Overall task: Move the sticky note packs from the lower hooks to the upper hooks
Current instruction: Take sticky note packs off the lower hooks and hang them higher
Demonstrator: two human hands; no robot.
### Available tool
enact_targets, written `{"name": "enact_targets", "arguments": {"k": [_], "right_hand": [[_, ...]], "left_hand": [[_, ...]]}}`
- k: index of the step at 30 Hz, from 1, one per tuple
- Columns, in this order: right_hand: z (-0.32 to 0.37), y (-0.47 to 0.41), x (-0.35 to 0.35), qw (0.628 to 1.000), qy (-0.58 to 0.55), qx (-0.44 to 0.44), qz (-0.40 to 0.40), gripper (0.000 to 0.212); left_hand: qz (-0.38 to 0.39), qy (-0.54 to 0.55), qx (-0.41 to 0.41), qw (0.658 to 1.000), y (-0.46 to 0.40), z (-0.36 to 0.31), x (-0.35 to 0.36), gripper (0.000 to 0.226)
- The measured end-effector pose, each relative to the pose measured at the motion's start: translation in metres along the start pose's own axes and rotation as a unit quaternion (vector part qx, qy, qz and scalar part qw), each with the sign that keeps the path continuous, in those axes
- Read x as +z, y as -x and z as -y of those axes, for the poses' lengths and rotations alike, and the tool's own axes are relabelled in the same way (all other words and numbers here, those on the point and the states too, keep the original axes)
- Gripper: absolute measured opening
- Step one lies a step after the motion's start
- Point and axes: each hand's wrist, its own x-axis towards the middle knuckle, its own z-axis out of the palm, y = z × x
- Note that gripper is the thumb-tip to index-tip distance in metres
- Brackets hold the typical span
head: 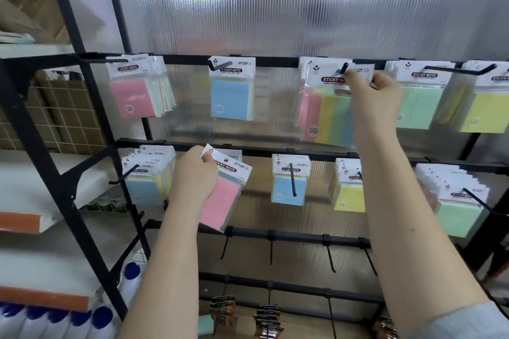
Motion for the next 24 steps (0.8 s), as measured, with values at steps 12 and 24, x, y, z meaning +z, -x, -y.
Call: {"name": "enact_targets", "arguments": {"k": [12, 24], "right_hand": [[-0.03, -0.039, 0.026, 0.985, 0.139, -0.005, -0.103, 0.022], [-0.071, 0.019, 0.019, 0.979, 0.106, 0.061, -0.161, 0.033]], "left_hand": [[-0.016, -0.013, -0.001, 1.0, -0.001, 0.003, -0.011, 0.034], [-0.043, -0.005, 0.007, 0.999, -0.013, 0.018, -0.039, 0.026]]}}
